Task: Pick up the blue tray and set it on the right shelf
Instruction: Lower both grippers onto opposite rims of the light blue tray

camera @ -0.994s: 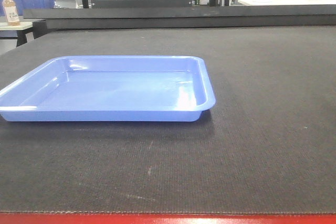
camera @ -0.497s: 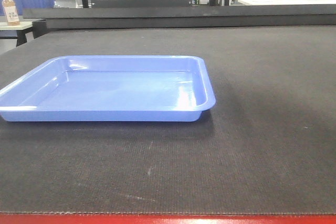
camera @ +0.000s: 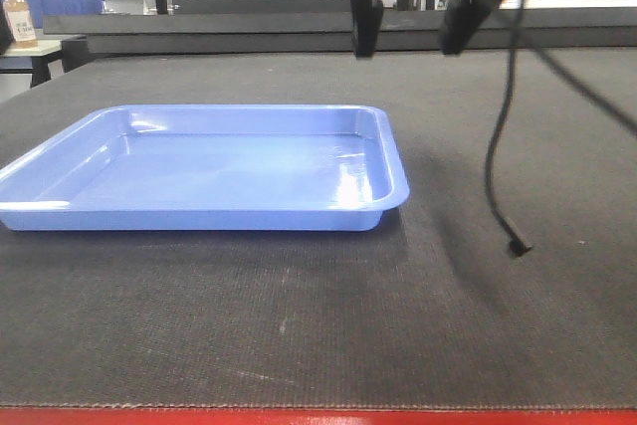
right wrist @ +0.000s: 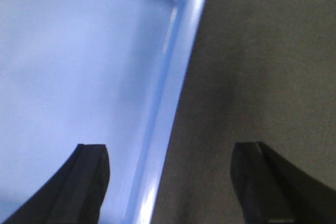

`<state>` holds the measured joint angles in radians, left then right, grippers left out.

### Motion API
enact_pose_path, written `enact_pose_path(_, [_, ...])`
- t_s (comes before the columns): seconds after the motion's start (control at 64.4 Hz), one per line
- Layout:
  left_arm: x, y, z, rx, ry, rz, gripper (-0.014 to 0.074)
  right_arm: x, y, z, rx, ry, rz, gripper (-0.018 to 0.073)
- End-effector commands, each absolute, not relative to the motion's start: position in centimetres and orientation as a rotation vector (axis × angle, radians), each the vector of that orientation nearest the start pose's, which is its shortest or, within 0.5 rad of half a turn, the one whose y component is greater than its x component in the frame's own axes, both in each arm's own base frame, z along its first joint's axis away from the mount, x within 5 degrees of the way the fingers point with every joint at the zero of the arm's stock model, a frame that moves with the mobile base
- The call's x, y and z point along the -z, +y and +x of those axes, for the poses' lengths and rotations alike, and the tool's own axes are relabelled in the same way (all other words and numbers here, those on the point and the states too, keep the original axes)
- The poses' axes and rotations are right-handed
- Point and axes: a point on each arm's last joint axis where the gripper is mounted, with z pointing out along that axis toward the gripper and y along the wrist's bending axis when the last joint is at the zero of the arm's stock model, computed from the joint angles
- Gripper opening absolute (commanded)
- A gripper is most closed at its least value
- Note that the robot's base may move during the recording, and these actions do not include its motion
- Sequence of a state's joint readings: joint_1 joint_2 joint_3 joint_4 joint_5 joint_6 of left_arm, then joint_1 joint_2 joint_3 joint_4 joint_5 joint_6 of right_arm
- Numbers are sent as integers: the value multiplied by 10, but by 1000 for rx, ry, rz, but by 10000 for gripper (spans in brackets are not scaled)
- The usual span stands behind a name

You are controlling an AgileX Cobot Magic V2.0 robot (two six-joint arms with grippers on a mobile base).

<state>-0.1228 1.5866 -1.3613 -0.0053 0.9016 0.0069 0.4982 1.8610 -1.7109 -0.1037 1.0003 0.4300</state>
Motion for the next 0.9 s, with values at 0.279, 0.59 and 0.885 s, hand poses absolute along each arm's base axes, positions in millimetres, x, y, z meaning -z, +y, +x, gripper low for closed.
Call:
enact_pose_path(0.279, [-290,-54,383,112,2606,136,360,-291,201,391,-166,2619,-100,569])
enact_pose_path(0.59, [-253,-59,398,159,2692,108,360,-260,208,403,-149,2653,-111,569])
enact_pose_path(0.885, [-242,-59,401,157,2721,108,335,-243,210,407,-128,2691,-114,333])
